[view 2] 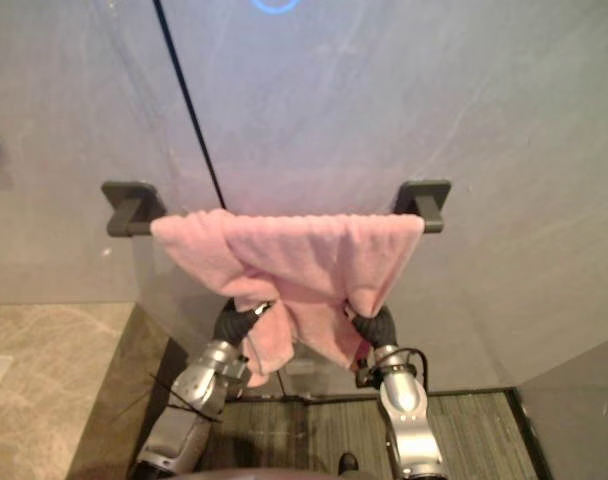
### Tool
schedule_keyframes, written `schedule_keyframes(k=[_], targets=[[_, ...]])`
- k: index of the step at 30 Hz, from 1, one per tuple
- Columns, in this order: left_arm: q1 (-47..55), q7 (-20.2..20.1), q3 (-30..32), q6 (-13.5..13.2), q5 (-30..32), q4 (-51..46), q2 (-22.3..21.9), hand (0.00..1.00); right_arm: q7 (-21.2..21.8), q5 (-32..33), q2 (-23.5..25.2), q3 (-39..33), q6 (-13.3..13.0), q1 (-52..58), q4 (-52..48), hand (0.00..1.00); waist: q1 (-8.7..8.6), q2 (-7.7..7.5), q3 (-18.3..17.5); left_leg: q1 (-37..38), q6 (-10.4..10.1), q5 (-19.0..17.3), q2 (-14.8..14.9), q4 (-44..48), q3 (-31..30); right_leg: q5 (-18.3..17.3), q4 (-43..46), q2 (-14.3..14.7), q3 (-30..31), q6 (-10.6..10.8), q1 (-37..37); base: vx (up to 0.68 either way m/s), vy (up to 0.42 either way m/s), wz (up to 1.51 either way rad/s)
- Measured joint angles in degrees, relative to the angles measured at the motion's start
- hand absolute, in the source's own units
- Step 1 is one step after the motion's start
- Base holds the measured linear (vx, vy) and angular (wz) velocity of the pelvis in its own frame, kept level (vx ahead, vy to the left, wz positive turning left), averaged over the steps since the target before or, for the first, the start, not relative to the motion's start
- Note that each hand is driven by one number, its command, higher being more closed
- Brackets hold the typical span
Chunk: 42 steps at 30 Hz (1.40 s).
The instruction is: Organize washtable
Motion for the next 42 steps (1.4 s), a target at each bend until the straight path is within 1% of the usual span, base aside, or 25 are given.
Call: schedule_keyframes(k=[5, 9, 10, 12, 17, 23, 26, 31, 33, 35, 36, 38, 42], targets=[[1.3, 0.1, 0.3, 0.0, 0.0, 2.9, 0.1, 1.00, -0.1, -1.5, 0.6, 0.0, -0.2, -0.3, 2.4, 1.00, -0.07, -0.06, 0.0, 0.6, 0.0, 0.0, 0.1, 0.0, 0.0, 0.0, 0.0, 0.1, -0.2, 0.0, 0.6, 0.00, 0.000, 0.00], [1.5, 0.1, 0.4, 0.0, 0.0, 4.8, 0.1, 1.00, -1.1, -1.8, 1.7, 0.0, -0.2, -0.4, 4.0, 1.00, 0.01, -0.42, 0.0, 0.7, -0.1, 0.0, 0.1, -0.1, 0.0, 0.0, 0.0, 0.1, -0.3, 0.0, 1.1, 0.00, 0.000, 0.00], [1.6, 0.1, 0.5, 0.0, 0.0, 4.8, 0.2, 0.00, -1.1, -2.3, 2.0, 0.0, -0.3, -0.5, 4.3, 0.00, -0.03, -0.61, 0.0, 0.7, -0.2, -0.1, 0.0, -0.3, 0.0, -0.1, 0.0, 0.1, -0.3, 0.1, 1.0, 0.00, 0.000, 0.00], [1.6, 0.3, 0.8, 0.0, 0.0, 5.0, 0.2, 0.00, -1.7, -2.8, 2.3, -0.1, -0.5, -0.8, 5.1, 0.00, -0.06, -0.95, 0.0, 0.7, -0.2, -0.1, 0.0, -0.4, 0.0, -0.4, 0.0, 0.1, -0.4, 0.5, 1.0, 0.00, 0.000, 0.00], [1.6, 1.4, 2.5, 0.0, 0.0, 6.5, 0.2, 0.00, -3.4, -3.8, 2.3, -1.2, -0.5, -0.9, 5.9, 0.00, -0.06, -1.41, 0.0, 0.8, 0.0, 0.0, 0.0, -0.6, 0.0, -0.4, 0.0, 0.1, -0.4, 0.5, 0.9, 0.00, 0.000, 0.00], [1.6, 2.9, 3.7, -0.1, 0.0, 6.5, 0.3, 0.00, -5.0, -3.8, 2.3, -3.0, -0.3, -1.5, 7.5, 0.00, -0.06, -1.60, 0.0, 1.1, 0.0, 0.0, 0.0, -0.7, -0.1, -0.3, 0.0, 0.0, -0.7, 0.3, 0.9, 0.00, 0.000, 0.02], [1.7, 4.0, 5.9, -0.1, 0.0, 6.5, 0.6, 0.00, -5.7, -3.8, 2.3, -4.4, 0.3, -1.1, 7.7, 0.00, -0.04, -1.82, 0.1, 1.0, 0.0, 0.0, 0.0, -0.7, -0.2, -0.3, 0.0, 0.0, -1.0, 0.3, 0.9, 0.00, 0.000, 0.02], [5.0, 4.9, 7.5, -0.1, 0.0, 6.3, 1.2, 0.00, -6.2, -3.7, 2.3, -7.1, 3.2, 3.5, 12.3, 0.00, -0.02, -1.82, 0.1, 1.1, 0.0, 0.0, 0.0, -0.6, -0.4, -0.3, 0.0, 0.0, -1.2, 0.3, 1.1, 0.00, -0.001, 0.01], [6.3, 5.1, 7.8, -0.1, 0.0, 6.3, 1.2, 0.00, -6.6, -3.7, 2.3, -7.6, 3.5, 5.0, 12.2, 0.00, -0.04, -1.82, 0.1, 1.3, 0.0, 0.0, 0.0, -0.6, -0.4, -0.3, 0.0, -0.1, -1.2, 0.3, 1.2, 0.00, 0.000, -0.03], [8.2, 5.2, 9.9, -0.1, 0.0, 5.7, -0.7, 0.00, -7.6, -3.5, 2.7, -9.2, 3.5, 6.9, 11.1, 0.00, 0.06, -1.79, 0.1, 1.5, 0.0, 0.0, 0.0, -0.8, 0.3, -0.5, 0.0, 0.0, -0.3, 0.3, 1.5, 0.00, 0.000, -0.11], [8.4, 5.3, 10.2, -0.1, 0.0, 5.5, -1.0, 0.00, -7.7, -3.5, 2.8, -9.6, 3.5, 7.1, 11.0, 0.00, 0.04, -1.78, 0.1, 1.6, 0.0, 0.0, 0.0, -0.9, 0.3, -0.5, 0.0, 0.0, -0.3, 0.3, 1.6, -0.01, -0.001, -0.08], [10.2, 5.3, 11.9, 0.0, -0.1, 3.8, -2.4, 0.00, -8.6, -2.5, 3.8, -11.4, 3.5, 9.4, 8.2, 0.00, 0.09, -1.71, 0.2, 2.4, -0.1, -0.2, 0.2, -1.6, 0.9, -0.7, 0.0, -0.1, -0.2, 0.2, 2.0, -0.01, 0.000, -0.03], [11.6, 5.9, 15.0, 0.0, -1.1, 0.2, -2.8, 0.00, -9.8, -0.9, 5.1, -13.6, 3.6, 12.8, 0.6, 0.00, 0.34, -1.64, 0.2, 3.2, -0.3, -0.4, 0.7, -1.6, 1.7, -1.8, 1.9, 0.0, -0.2, 0.0, 1.8, -0.01, 0.001, -0.02]])
